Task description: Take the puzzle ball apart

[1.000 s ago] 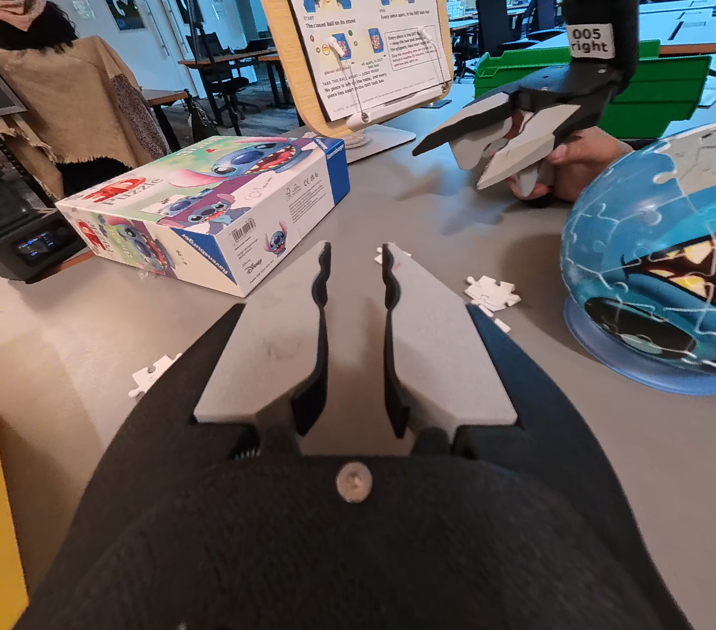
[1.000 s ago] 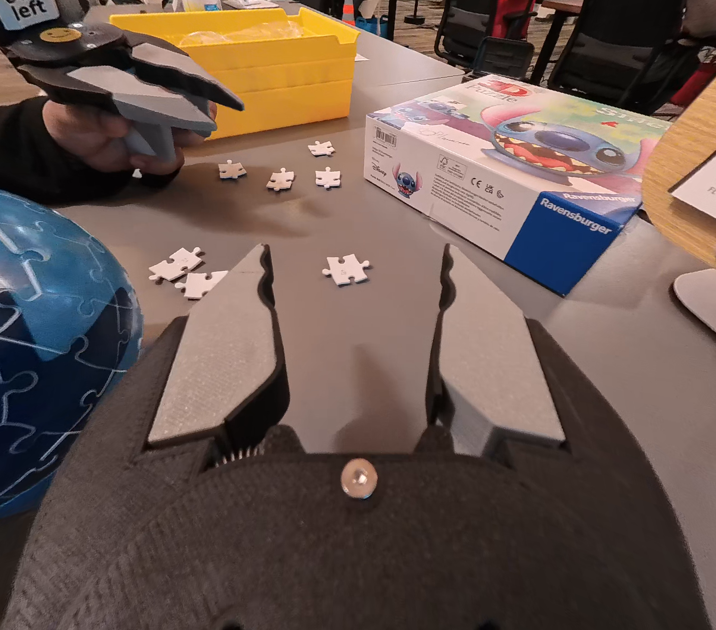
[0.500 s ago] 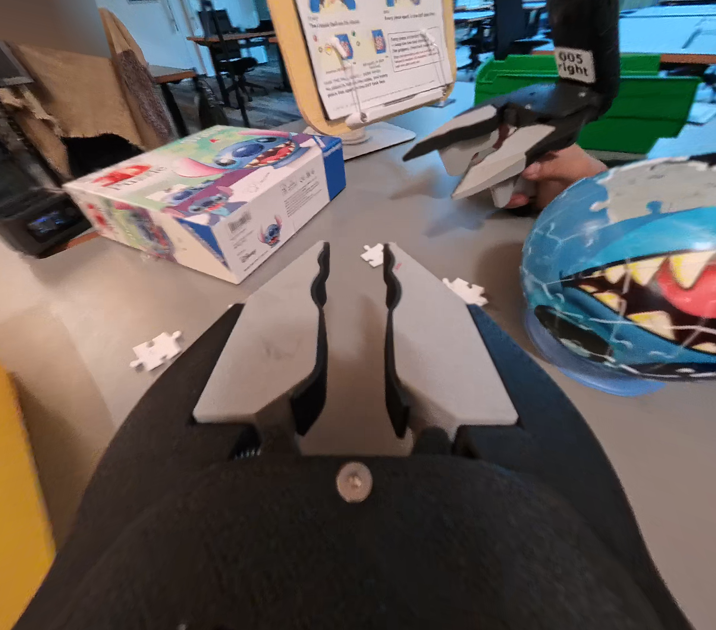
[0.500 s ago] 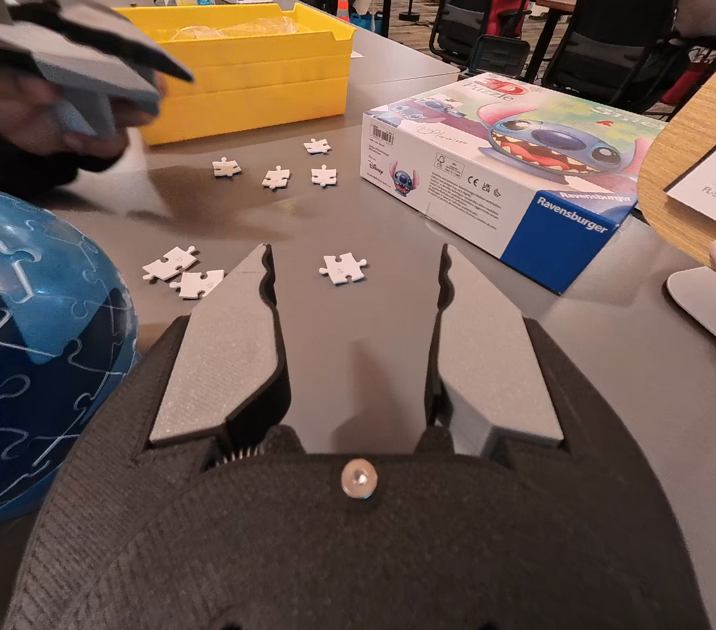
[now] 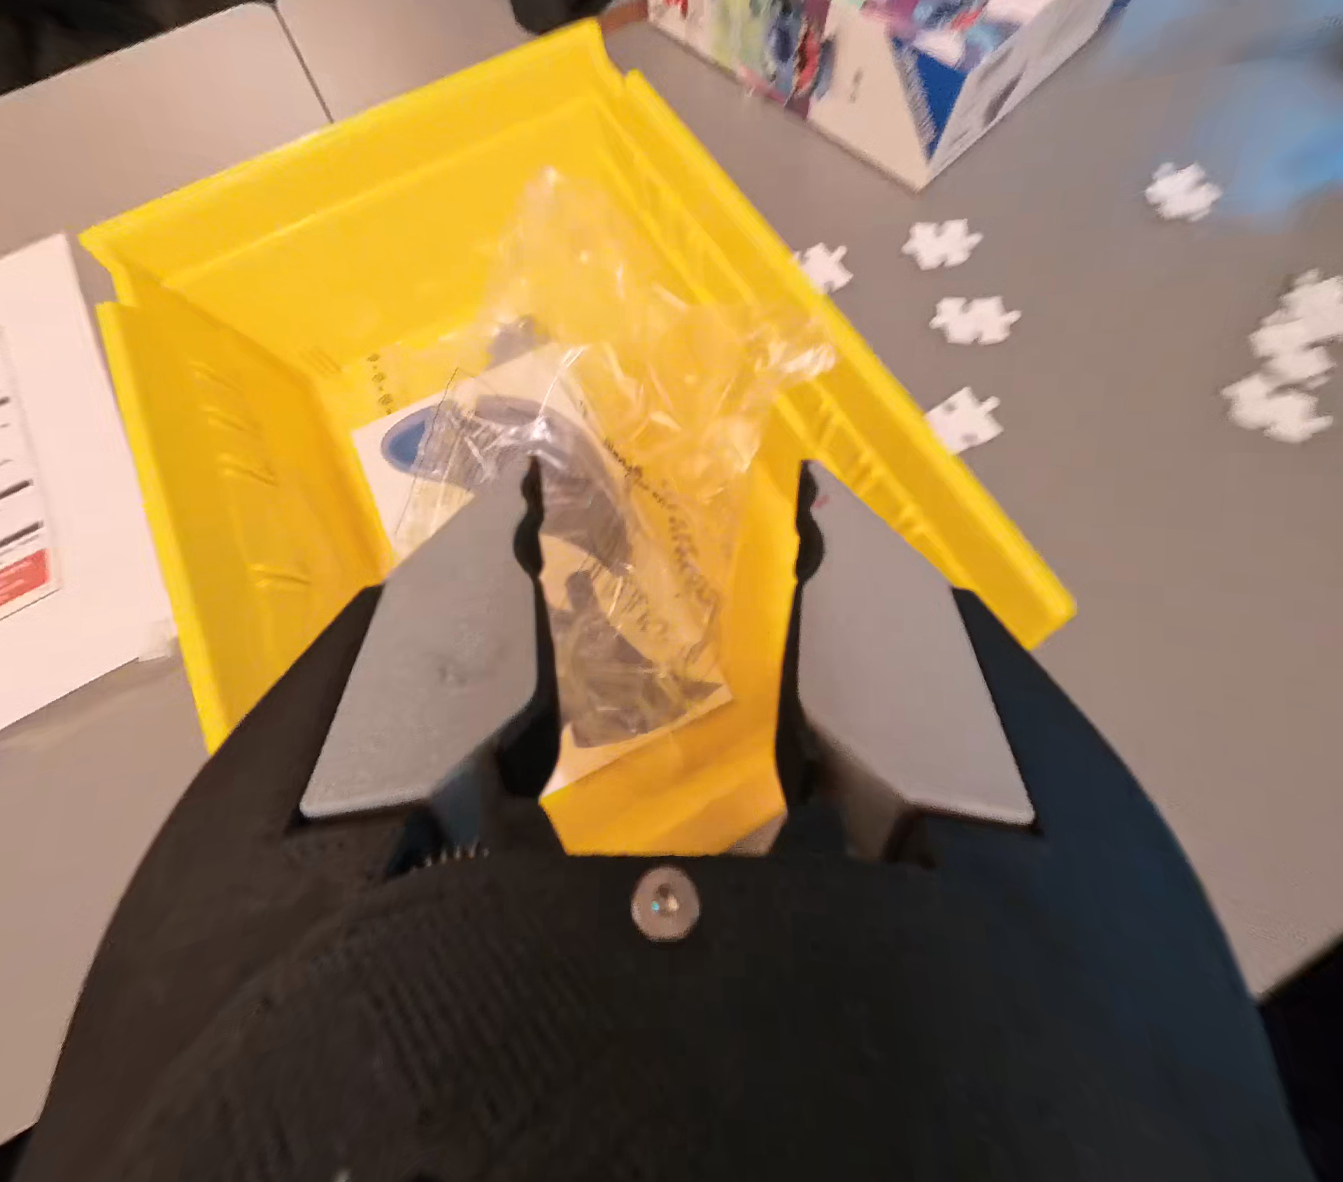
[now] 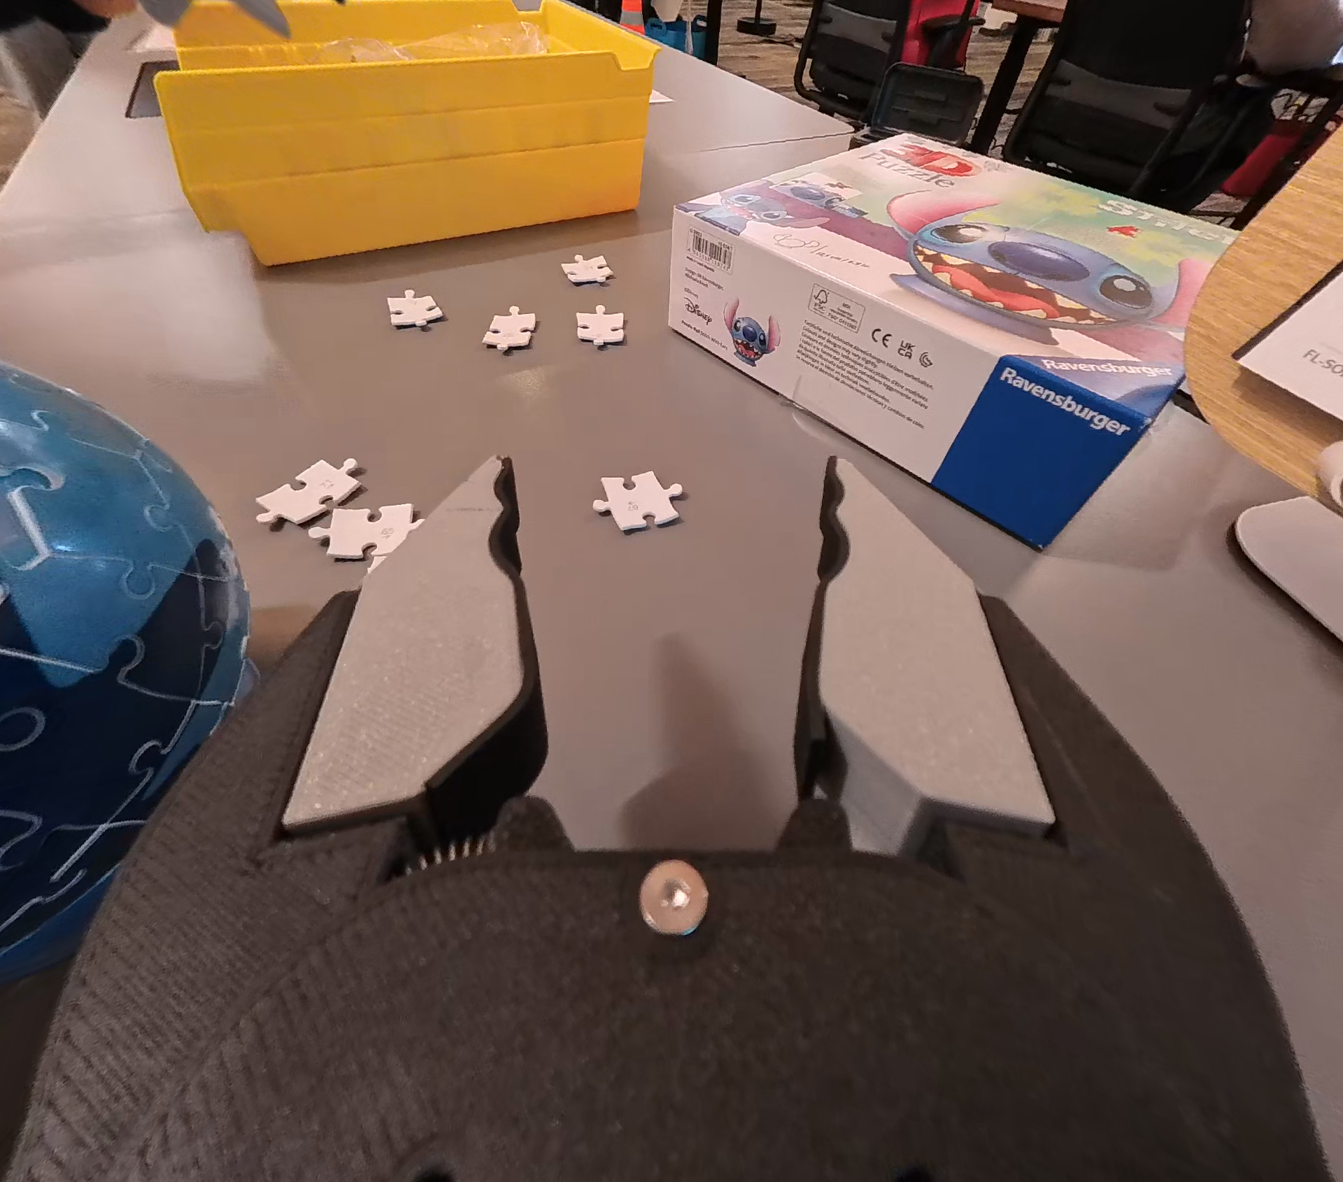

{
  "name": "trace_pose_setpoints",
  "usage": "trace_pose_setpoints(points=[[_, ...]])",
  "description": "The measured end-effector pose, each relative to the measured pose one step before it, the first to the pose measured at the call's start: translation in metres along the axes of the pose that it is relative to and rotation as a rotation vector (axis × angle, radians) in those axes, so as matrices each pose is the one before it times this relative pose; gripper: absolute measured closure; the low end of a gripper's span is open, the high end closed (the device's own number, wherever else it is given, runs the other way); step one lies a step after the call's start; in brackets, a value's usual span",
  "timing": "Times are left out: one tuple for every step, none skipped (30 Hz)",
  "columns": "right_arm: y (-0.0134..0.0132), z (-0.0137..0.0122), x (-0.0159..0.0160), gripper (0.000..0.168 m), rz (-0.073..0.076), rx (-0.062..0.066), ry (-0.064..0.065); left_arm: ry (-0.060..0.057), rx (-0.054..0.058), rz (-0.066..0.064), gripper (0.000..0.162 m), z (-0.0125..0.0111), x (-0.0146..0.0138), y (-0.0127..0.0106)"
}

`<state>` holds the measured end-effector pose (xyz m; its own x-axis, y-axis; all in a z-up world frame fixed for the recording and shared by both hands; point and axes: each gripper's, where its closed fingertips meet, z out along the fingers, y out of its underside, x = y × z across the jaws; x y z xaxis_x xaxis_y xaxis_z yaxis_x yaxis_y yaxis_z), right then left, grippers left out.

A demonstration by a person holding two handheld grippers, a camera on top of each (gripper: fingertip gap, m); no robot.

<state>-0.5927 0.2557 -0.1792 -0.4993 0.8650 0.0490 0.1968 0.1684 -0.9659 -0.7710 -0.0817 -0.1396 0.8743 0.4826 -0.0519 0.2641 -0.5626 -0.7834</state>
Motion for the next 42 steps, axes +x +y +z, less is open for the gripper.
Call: trace_pose_setpoints(points=[[0.00010,0.00000,-0.00016,0.087,-0.0019,-0.0010,0.0017,-0.0257,-0.0389,0.0423,0.085,0.00668,-0.00084,0.01029],[0.00015,-0.00003,-0.00022,0.087,-0.0020,-0.0006,0.0016,-0.0200,-0.0555,0.0356,0.079,0.00726,0.00129,0.01024],[0.00008,0.00000,-0.00005,0.087,-0.0018,-0.0008,0.0009,-0.0163,-0.0530,0.0311,0.077,0.00776,0.00256,0.00790],[0.00022,0.00015,-0.00015,0.087,-0.0010,-0.0014,0.0000,-0.0185,-0.0452,0.0359,0.077,0.00786,0.00258,0.00568],[0.00021,0.00019,-0.00014,0.087,-0.0004,-0.0014,-0.0006,-0.0433,-0.0463,0.0428,0.081,0.00813,-0.00188,0.00499],[0.00009,-0.00001,-0.00018,0.087,0.0001,-0.0008,-0.0006,-0.0867,-0.0588,0.0433,0.092,0.00777,-0.01042,0.00634],[0.00014,0.00000,-0.00010,0.088,0.0007,-0.0003,-0.0003,-0.0996,-0.0670,0.0349,0.119,0.00710,-0.01473,0.00722],[0.00006,-0.00014,-0.00020,0.088,0.0002,-0.0003,0.0000,-0.0495,-0.0434,0.0250,0.162,0.00579,-0.00923,0.00362],[0.00014,-0.00022,-0.00041,0.088,-0.0003,-0.0008,-0.0008,0.0103,-0.0025,-0.0012,0.162,0.00281,-0.00295,-0.00185],[0.00037,-0.00022,-0.00058,0.088,-0.0001,-0.0019,-0.0013,0.0154,0.0158,-0.0341,0.162,-0.00029,-0.00502,-0.00485],[0.00049,-0.00028,-0.00064,0.088,-0.0004,-0.0028,-0.0018,0.0096,0.0221,-0.0478,0.162,-0.00329,-0.00786,-0.00593],[0.00039,-0.00026,-0.00067,0.089,-0.0014,-0.0020,-0.0015,0.0017,0.0331,-0.0472,0.162,-0.00619,-0.00880,-0.00816],[0.00029,-0.00025,-0.00058,0.089,-0.0016,-0.0012,-0.0016,-0.0007,0.0539,-0.0334,0.162,-0.00863,-0.00723,-0.01143],[0.00032,-0.00012,-0.00053,0.090,-0.0014,-0.0017,-0.0019,-0.0073,0.0594,-0.0179,0.162,-0.00973,-0.00629,-0.01280],[0.00024,0.00014,-0.00056,0.090,-0.0013,-0.0016,-0.0031,-0.0197,0.0420,-0.0054,0.162,-0.00934,-0.00662,-0.01068],[0.00026,0.00024,-0.00043,0.090,-0.0009,-0.0019,-0.0034,-0.0211,0.0189,0.0022,0.162,-0.00784,-0.00575,-0.00727],[0.00037,0.00048,-0.00053,0.090,-0.0005,-0.0034,-0.0038,-0.0068,0.0035,0.0049,0.162,-0.00605,-0.00264,-0.00431],[0.00056,0.00053,-0.00048,0.090,-0.0006,-0.0042,-0.0038,-0.0038,0.0049,0.0040,0.162,-0.00413,-0.00107,-0.00330],[0.00050,0.00034,-0.00057,0.090,-0.0015,-0.0034,-0.0038,-0.0129,0.0086,0.0036,0.162,-0.00243,-0.00193,-0.00273],[0.00019,0.00036,-0.00061,0.090,-0.0025,-0.0018,-0.0027,-0.0130,-0.0019,0.0039,0.162,-0.00035,-0.00143,-0.00029],[0.00006,0.00005,-0.00035,0.090,-0.0028,-0.0009,-0.0011,-0.0077,-0.0144,0.0016,0.162,0.00188,-0.00071,0.00225],[0.00009,0.00016,-0.00036,0.090,-0.0027,-0.0005,-0.0005,-0.0082,-0.0184,-0.0071,0.162,0.00369,-0.00106,0.00347],[0.00003,0.00007,-0.00032,0.091,-0.0024,-0.0007,-0.0007,0.0053,-0.0159,-0.0120,0.162,0.00454,0.00101,0.00346],[0.00016,0.00015,-0.00032,0.091,-0.0018,-0.0010,-0.0007,0.0117,-0.0172,-0.0225,0.162,0.00472,0.00201,0.00398],[0.00004,0.00006,-0.00012,0.091,-0.0010,-0.0006,-0.0002,0.0068,-0.0240,-0.0315,0.162,0.00477,0.00108,0.00476],[-0.00003,0.00002,-0.00019,0.091,-0.0005,0.0001,0.0000,0.0132,-0.0265,-0.0268,0.162,0.00465,0.00210,0.00510],[0.00001,-0.00015,-0.00005,0.091,-0.0002,0.0002,0.0003,0.0150,-0.0290,-0.0190,0.162,0.00433,0.00241,0.00560],[-0.00001,-0.00007,-0.00014,0.091,0.0005,0.0002,-0.0004,-0.0052,-0.0337,-0.0150,0.162,0.00418,-0.00092,0.00630],[0.00001,-0.00015,-0.00026,0.091,0.0008,0.0002,-0.0007,-0.0098,-0.0307,-0.0062,0.162,0.00368,-0.00183,0.00554],[-0.00007,-0.00015,-0.00010,0.091,0.0005,0.0001,-0.0007,-0.0015,-0.0214,-0.0022,0.162,0.00300,-0.00035,0.00413],[0.00005,-0.00006,-0.00019,0.091,0.0001,-0.0003,-0.0004,0.0074,-0.0200,-0.0025,0.162,0.00233,0.00101,0.00394],[0.00012,0.00006,-0.00011,0.091,-0.0007,-0.0003,-0.0005,0.0045,-0.0223,0.0017,0.162,0.00209,0.00073,0.00404],[0.00007,0.00004,-0.00021,0.091,-0.0008,-0.0008,-0.0007,0.0025,-0.0207,0.0087,0.162,0.00180,0.00097,0.00389],[0.00023,0.00018,-0.00023,0.091,-0.0005,-0.0016,-0.0014,-0.0024,-0.0202,0.0143,0.162,0.00162,0.00072,0.00374],[0.00014,0.00022,-0.00023,0.091,-0.0002,-0.0018,-0.0017,-0.0139,-0.0133,0.0176,0.162,0.00146,-0.00083,0.00233],[0.00021,0.00022,-0.00010,0.091,0.0001,-0.0015,-0.0011,-0.0124,-0.0148,0.0234,0.162,0.00154,-0.00034,0.00307],[0.00010,0.00002,-0.00004,0.091,0.0003,-0.0009,-0.0006,-0.0105,-0.0243,0.0255,0.157,0.00177,-0.00009,0.00451],[0.00002,0.00006,-0.00004,0.091,0.0002,-0.0003,-0.0006,-0.0102,-0.0172,0.0163,0.151,0.00182,-0.00058,0.00311],[-0.00003,0.00002,-0.00006,0.091,0.0002,0.0002,-0.0004,-0.0011,-0.0016,0.0023,0.149,0.00119,0.00042,0.00080],[-0.00014,-0.00019,-0.00005,0.091,0.0000,0.0008,-0.0002,0.0148,0.0076,-0.0109,0.146,0.00045,0.00214,-0.00098],[-0.00012,-0.00001,-0.00005,0.091,0.0000,0.0010,0.0000,0.0275,0.0084,-0.0154,0.140,-0.00032,0.00397,-0.00129],[-0.00006,-0.00008,0.00008,0.091,0.0002,0.0007,0.0004,0.0282,0.0028,-0.0113,0.132,-0.00109,0.00450,-0.00068]])
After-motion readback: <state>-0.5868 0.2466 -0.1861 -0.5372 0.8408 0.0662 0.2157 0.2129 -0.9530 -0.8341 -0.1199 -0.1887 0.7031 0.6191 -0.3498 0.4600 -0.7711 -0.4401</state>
